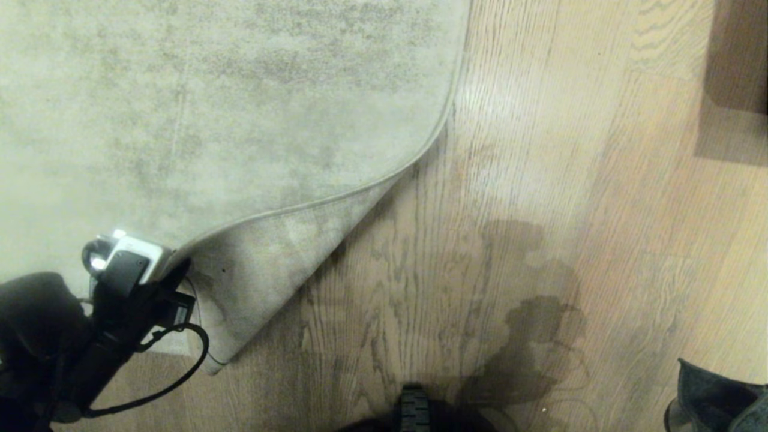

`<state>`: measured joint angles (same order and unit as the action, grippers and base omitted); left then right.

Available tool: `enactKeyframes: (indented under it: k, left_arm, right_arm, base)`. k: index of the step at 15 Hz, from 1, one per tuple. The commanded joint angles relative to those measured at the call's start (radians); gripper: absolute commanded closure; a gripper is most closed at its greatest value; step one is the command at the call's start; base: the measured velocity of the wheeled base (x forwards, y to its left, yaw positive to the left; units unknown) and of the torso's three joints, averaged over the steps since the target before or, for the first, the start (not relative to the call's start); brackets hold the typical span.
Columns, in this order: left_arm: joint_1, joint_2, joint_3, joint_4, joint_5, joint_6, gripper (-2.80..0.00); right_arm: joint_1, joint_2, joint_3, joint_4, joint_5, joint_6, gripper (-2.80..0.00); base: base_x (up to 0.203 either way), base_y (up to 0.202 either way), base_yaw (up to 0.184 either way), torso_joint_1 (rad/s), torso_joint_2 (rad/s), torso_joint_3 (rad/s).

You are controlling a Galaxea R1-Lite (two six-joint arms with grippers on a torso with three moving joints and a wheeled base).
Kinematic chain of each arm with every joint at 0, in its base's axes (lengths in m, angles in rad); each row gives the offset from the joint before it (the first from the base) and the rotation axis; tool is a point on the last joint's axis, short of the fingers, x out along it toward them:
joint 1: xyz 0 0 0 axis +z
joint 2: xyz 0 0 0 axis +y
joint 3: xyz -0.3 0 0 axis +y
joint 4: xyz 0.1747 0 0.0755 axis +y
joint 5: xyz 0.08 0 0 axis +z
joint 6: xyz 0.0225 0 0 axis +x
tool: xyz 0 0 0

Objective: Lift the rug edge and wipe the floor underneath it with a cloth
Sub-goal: Lay down the carpet

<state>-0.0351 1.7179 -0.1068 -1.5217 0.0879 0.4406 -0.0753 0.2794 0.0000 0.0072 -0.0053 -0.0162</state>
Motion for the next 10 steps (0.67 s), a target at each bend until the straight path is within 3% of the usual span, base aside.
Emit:
enactKeyframes:
  k: [1, 4, 6, 10]
  left_arm:
    - [-0.002, 0.003, -0.001, -0.032, 0.001, 0.003, 0.0]
    - [-0.003, 0.003, 0.001, -0.032, 0.001, 0.003, 0.0]
    - [-0.005, 0.003, 0.001, -0.032, 0.001, 0.001, 0.0]
    - [-0.006, 0.004, -0.001, -0.032, 0.0, -0.003, 0.0]
  right_arm:
    - [0.0, 0.002, 0.0, 0.0, -0.001, -0.001, 0.0]
    - [0.013, -0.003, 0.0, -0.021, 0.001, 0.001, 0.0]
    - [0.089, -0.065, 0.0, -0.021, 0.002, 0.001, 0.0]
    - [0.086, -0.258, 0.0, -0.022, 0.0, 0.016, 0.0]
  base:
    - [0.0, 0.0, 0.0, 0.0, 0.0, 0.0]
    - [0.0, 0.0, 0.0, 0.0, 0.0, 0.0]
    - [0.0, 0.0, 0.0, 0.0, 0.0, 0.0]
    - [0.0, 0.0, 0.0, 0.0, 0.0, 0.0]
